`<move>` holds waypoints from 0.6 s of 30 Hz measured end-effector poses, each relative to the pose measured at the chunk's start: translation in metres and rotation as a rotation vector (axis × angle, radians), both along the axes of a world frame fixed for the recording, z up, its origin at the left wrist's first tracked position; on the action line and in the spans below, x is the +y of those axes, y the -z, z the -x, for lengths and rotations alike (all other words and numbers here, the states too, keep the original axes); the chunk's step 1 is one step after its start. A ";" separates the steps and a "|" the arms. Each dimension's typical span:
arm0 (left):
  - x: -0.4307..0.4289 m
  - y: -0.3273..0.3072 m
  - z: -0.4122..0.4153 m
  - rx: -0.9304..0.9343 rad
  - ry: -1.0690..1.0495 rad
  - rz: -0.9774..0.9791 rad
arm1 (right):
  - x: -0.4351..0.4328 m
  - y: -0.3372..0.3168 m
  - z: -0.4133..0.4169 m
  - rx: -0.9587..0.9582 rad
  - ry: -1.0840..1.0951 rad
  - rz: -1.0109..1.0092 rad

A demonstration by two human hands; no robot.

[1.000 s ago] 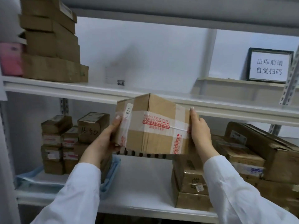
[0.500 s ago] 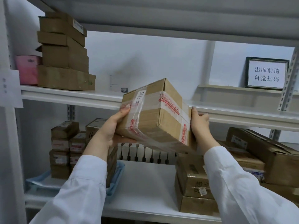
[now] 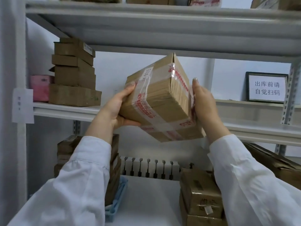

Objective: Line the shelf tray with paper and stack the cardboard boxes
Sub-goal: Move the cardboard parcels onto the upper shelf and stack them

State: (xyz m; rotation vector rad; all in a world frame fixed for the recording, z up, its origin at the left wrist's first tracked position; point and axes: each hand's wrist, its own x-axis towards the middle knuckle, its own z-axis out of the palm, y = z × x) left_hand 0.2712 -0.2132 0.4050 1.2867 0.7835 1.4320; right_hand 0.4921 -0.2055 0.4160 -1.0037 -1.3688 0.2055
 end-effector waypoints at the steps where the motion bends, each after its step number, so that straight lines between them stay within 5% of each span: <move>1: -0.001 -0.007 -0.002 -0.003 0.005 -0.024 | -0.001 -0.005 0.001 -0.001 -0.054 0.001; 9: 0.008 -0.029 -0.031 -0.030 -0.085 -0.148 | 0.001 -0.024 -0.007 0.012 -0.101 -0.108; 18: 0.062 -0.001 -0.065 -0.017 -0.218 -0.270 | 0.026 -0.002 -0.024 -0.031 -0.411 0.212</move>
